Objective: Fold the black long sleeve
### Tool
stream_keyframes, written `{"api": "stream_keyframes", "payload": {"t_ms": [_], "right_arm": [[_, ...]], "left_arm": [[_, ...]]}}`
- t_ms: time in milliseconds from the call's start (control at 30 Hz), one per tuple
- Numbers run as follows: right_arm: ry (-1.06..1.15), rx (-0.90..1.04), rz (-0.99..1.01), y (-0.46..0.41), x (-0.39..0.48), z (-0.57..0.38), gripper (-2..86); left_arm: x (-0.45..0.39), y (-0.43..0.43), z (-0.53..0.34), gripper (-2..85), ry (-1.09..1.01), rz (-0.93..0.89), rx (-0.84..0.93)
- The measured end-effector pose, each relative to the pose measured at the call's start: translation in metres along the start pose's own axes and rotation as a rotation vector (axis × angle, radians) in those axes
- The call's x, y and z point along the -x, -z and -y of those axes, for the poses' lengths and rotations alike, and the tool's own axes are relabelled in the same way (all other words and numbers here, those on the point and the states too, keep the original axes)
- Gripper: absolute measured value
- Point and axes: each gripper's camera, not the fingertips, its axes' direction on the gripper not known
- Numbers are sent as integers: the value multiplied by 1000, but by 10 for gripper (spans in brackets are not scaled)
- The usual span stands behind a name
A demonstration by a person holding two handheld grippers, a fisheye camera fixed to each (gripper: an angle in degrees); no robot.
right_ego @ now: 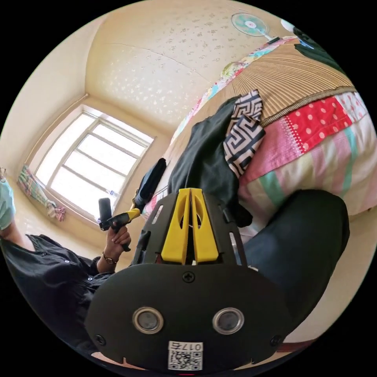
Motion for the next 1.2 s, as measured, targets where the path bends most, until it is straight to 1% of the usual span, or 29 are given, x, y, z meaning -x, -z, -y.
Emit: {"api": "stream_keyframes", "payload": {"t_ms": [33,100,133,167,200,267,300,400,433,467,500,567,633,733,900,1000,1033,1100,1133,1200], "right_arm": [[-2,-38,8,7,1,-5,24],[-114,-71,-131,15,-8,-12,42],[-204,-79,-228,21,-15,-15,56],[-248,-81,-254,25,-21,-15,63],[-246,-69,-241,24,-23,-14,62],[-236,23,-126,15,-35,-11,40],[-237,36,-106,13,-37,-12,36],[-97,-33,-50,27,-18,-21,21],[0,-51,8,36,-5,-24,18],[43,-58,77,43,3,-26,16],[49,-59,118,46,5,-25,16],[58,-78,268,59,12,-20,14],[66,-67,313,65,21,-11,13],[82,-8,306,68,40,5,13],[126,64,385,71,65,28,15],[138,103,467,71,75,39,18],[151,119,478,72,80,41,20],[172,127,452,75,84,41,25],[168,112,435,80,83,41,30],[152,67,444,93,75,39,39]], "left_arm": [[-8,-12,3,40,-11,-29,16],[-18,-29,4,41,-25,-71,35],[-25,-39,4,41,-31,-86,49],[-29,-47,2,41,-33,-95,62],[-32,-51,2,41,-33,-100,69],[-38,-65,-2,43,-36,-110,102],[-39,-68,-3,45,-38,-108,110],[-47,-72,-3,52,-48,-61,132],[-51,-71,-2,60,-58,-30,127],[-55,-68,-1,69,-68,8,117],[-58,-66,0,75,-73,29,111],[-70,-61,7,85,-106,110,80],[-80,-58,15,79,-136,146,56],[-100,-53,35,79,-190,137,17],[-128,-58,62,98,-221,237,4],[-128,-67,76,95,-178,278,3],[-124,-67,80,75,-151,283,-16],[-119,-60,80,26,-131,256,-65],[-114,-56,79,3,-135,209,-90],[-104,-50,78,-4,-144,112,-102]]}}
